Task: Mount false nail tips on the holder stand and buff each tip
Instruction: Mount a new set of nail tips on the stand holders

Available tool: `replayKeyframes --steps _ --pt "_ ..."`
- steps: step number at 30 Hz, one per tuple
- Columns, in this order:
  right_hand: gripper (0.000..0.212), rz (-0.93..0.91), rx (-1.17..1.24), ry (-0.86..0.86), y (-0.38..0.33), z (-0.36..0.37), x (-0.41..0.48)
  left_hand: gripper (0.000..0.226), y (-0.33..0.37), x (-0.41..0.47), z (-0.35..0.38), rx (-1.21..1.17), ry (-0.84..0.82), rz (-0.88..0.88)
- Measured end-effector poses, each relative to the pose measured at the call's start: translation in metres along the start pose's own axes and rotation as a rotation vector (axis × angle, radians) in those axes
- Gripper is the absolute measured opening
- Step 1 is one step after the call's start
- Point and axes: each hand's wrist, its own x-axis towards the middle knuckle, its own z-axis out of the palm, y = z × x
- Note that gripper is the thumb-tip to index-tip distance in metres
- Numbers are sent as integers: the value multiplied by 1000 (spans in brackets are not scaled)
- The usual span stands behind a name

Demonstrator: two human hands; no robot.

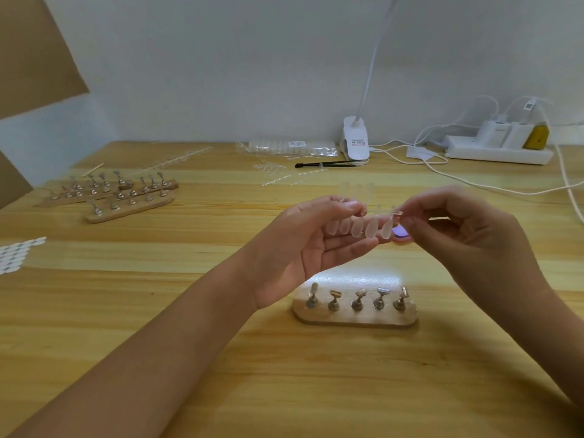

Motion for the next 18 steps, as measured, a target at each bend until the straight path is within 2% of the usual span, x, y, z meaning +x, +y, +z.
replayKeyframes --steps 7,14,18 --pt "13 -31 45 -30 3 1 0 26 -1 1 -1 -30 1 -5" --pt "16 77 113 -32 1 0 0 25 -1 1 1 -50 -12 -20" --pt "29 65 132 -23 -1 0 -1 23 1 1 -1 -59 -34 -42"
